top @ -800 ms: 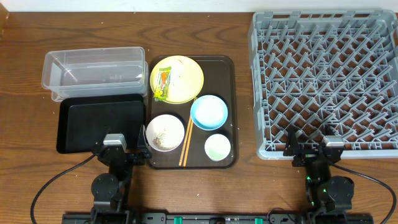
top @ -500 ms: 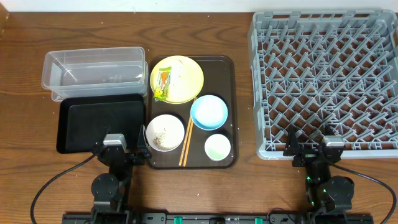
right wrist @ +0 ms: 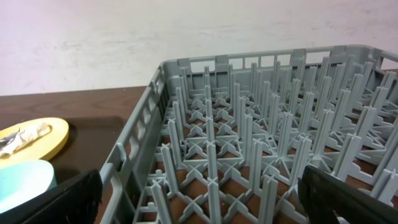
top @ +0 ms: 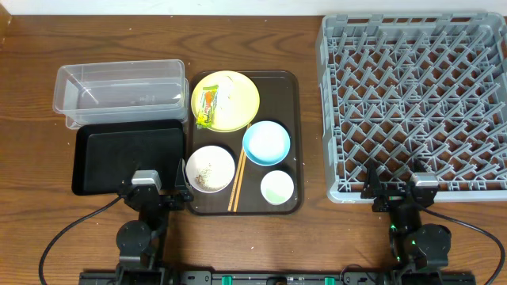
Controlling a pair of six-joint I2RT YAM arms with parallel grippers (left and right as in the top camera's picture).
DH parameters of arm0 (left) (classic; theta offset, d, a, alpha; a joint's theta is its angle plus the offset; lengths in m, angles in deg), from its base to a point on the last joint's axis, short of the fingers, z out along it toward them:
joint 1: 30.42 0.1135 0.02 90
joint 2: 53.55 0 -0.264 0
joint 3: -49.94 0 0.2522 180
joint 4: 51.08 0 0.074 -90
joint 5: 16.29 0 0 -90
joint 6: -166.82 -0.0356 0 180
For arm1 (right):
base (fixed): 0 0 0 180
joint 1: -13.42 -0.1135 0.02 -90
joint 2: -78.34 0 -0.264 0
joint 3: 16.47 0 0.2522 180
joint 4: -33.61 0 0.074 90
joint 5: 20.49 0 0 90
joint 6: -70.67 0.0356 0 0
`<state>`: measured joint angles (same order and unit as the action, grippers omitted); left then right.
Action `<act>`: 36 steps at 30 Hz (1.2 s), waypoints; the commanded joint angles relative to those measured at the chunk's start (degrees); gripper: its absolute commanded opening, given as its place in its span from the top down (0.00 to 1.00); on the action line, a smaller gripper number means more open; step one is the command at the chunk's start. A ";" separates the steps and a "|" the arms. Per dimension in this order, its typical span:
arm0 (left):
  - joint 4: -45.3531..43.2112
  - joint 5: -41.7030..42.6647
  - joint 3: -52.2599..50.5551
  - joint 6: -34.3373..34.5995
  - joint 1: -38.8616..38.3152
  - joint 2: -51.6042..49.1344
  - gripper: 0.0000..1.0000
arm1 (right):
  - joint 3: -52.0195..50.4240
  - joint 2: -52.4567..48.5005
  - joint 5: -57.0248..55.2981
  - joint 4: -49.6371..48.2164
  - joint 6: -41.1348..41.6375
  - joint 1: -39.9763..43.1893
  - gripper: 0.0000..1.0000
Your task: Sort waste into correct bins and load items into the dishwasher rack
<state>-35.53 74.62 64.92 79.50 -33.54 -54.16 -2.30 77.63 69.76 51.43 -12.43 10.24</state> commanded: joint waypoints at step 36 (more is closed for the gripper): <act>5.16 -1.25 2.38 1.99 -0.09 -2.73 0.05 | 2.54 -1.64 0.13 4.00 -0.50 1.25 0.01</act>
<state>-33.22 74.62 66.01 79.98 -33.54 -55.14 -1.93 77.06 69.76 52.85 -12.41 10.24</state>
